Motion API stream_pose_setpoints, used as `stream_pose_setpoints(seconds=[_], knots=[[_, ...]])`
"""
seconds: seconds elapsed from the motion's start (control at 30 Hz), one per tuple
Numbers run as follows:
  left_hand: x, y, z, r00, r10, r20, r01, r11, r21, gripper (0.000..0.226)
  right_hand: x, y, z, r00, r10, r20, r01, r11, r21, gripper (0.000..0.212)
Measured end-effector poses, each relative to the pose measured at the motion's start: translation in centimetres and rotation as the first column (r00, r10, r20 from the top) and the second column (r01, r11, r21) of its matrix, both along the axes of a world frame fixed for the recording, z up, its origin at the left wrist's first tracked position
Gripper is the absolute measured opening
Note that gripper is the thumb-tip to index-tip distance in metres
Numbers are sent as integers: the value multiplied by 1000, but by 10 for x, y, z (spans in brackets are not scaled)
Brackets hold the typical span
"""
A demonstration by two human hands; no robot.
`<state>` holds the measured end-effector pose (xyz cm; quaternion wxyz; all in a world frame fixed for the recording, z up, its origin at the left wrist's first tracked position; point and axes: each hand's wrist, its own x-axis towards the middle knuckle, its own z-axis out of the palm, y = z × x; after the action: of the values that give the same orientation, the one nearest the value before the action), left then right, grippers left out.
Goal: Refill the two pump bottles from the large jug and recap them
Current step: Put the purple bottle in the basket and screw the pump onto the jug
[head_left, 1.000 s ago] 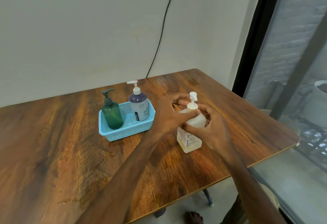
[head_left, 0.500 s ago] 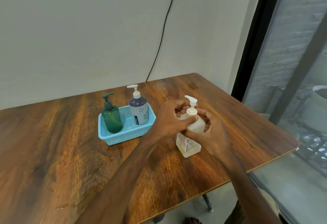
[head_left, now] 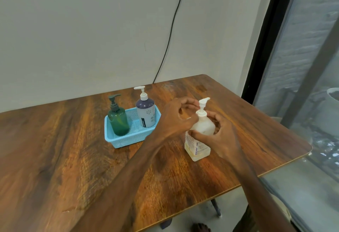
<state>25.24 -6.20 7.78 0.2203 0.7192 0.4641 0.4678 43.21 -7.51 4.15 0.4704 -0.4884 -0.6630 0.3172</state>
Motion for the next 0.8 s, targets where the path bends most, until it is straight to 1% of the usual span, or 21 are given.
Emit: stream_pose_setpoints(seconds=[0.07,0.1,0.17,0.2,0.23,0.3,0.4,0.53,0.67,0.8], knots=[[4,-2,-3,995,58,-85,-58,998,8,41,0,1,-1,1000,17,0,-17,1000,-14,77],[8,-2,-6,990,102,-100,-101,995,17,44,0,2,-2,1000,23,-1,-23,1000,-11,79],[15,-1,-13,988,151,-44,-150,988,25,46,1,2,-4,1000,17,1,-17,1000,-3,83],[18,-1,-15,989,146,-12,-145,989,35,43,1,2,-4,1000,16,0,-16,1000,1,84],[19,1,-17,992,126,0,-126,991,44,38,1,2,-4,1000,18,-2,-18,1000,2,84],[17,5,-16,997,69,-34,-68,996,49,30,2,3,-4,1000,27,-8,-27,1000,2,84],[10,11,-10,996,-16,-90,21,998,58,24,4,4,0,999,46,-12,-46,999,1,85],[4,20,-8,989,-118,-93,121,992,38,18,7,5,4,998,52,20,-52,999,15,84],[-2,28,-2,968,-227,-107,231,972,28,18,8,7,4,997,46,62,-48,998,29,84],[-3,30,1,957,-261,-125,263,965,-3,18,8,7,4,996,33,78,-36,999,39,85]])
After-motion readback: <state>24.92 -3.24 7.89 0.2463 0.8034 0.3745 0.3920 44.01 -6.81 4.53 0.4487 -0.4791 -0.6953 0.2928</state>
